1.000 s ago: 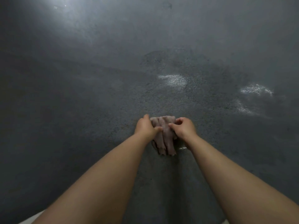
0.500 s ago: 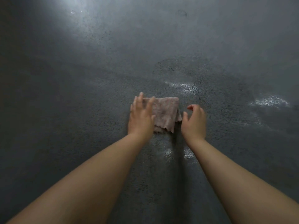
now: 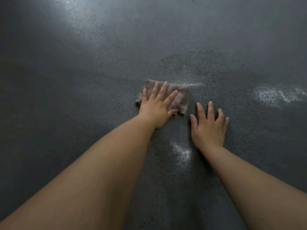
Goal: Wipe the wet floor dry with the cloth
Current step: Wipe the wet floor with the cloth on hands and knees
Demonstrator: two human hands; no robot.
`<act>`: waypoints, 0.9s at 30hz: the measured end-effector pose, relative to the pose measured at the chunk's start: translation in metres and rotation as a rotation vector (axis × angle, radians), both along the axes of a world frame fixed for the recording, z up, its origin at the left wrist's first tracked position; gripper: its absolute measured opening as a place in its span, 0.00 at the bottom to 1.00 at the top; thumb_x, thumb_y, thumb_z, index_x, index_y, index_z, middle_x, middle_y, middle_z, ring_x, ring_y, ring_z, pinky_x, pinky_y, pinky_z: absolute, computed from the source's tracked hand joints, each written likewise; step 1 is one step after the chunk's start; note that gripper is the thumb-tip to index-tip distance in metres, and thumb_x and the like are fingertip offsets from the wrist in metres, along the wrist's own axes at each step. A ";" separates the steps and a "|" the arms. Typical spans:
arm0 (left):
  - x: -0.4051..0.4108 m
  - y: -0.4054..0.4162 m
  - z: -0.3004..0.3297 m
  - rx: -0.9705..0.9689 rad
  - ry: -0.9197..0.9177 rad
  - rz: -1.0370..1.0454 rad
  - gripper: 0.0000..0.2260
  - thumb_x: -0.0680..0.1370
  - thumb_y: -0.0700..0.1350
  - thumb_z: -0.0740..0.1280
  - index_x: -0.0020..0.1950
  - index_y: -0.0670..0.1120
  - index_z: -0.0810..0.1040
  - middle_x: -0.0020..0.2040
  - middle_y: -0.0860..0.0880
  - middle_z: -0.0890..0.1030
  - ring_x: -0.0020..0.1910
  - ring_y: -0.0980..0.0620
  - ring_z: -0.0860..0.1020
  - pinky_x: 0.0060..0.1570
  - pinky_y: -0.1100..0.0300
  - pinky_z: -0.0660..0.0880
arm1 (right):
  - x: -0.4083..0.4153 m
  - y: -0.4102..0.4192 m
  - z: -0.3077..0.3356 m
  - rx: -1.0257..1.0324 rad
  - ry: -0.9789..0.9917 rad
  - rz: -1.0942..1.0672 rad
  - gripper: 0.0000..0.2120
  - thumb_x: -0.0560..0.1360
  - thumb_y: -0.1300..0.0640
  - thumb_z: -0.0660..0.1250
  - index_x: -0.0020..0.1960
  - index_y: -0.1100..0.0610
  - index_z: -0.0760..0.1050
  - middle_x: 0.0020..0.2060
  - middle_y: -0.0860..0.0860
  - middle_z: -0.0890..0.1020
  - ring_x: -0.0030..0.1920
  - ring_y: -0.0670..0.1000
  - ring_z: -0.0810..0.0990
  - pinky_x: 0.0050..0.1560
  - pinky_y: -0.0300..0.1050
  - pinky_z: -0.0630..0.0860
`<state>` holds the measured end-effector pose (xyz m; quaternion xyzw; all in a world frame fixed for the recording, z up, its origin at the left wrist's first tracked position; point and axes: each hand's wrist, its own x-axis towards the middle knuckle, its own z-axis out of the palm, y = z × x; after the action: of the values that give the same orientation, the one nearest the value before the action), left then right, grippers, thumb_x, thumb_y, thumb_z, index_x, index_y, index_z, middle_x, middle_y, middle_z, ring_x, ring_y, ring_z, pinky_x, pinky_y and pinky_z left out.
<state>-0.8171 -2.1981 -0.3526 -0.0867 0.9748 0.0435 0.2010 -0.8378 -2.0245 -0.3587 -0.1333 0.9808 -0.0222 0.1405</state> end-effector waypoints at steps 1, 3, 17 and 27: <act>-0.005 -0.017 -0.001 0.008 -0.003 0.090 0.28 0.80 0.62 0.44 0.76 0.58 0.36 0.76 0.48 0.32 0.74 0.43 0.32 0.70 0.37 0.35 | 0.000 0.002 -0.002 0.016 0.002 0.014 0.26 0.80 0.41 0.45 0.77 0.44 0.47 0.77 0.51 0.47 0.75 0.60 0.46 0.73 0.59 0.42; -0.006 -0.055 0.000 0.017 -0.009 0.321 0.28 0.81 0.61 0.44 0.77 0.56 0.36 0.76 0.48 0.32 0.74 0.43 0.32 0.70 0.37 0.34 | 0.001 0.006 -0.004 0.027 0.007 0.026 0.27 0.80 0.41 0.44 0.77 0.43 0.45 0.77 0.51 0.45 0.75 0.60 0.45 0.74 0.58 0.41; -0.084 0.023 0.000 0.119 0.054 0.067 0.26 0.81 0.61 0.46 0.76 0.61 0.40 0.77 0.47 0.34 0.74 0.42 0.32 0.68 0.38 0.33 | 0.000 0.006 -0.021 -0.073 0.122 0.003 0.32 0.74 0.38 0.42 0.74 0.46 0.62 0.75 0.55 0.60 0.72 0.64 0.57 0.71 0.62 0.50; 0.010 -0.153 -0.004 0.005 0.043 0.719 0.27 0.81 0.61 0.45 0.77 0.57 0.39 0.77 0.49 0.36 0.75 0.46 0.35 0.72 0.41 0.36 | 0.002 0.008 -0.016 -0.058 0.126 0.009 0.35 0.72 0.37 0.37 0.76 0.46 0.57 0.76 0.54 0.56 0.73 0.63 0.54 0.72 0.61 0.46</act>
<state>-0.8072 -2.3513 -0.3566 -0.4226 0.8859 0.1154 0.1525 -0.8358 -2.0168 -0.3752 -0.1429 0.9860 -0.0415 0.0747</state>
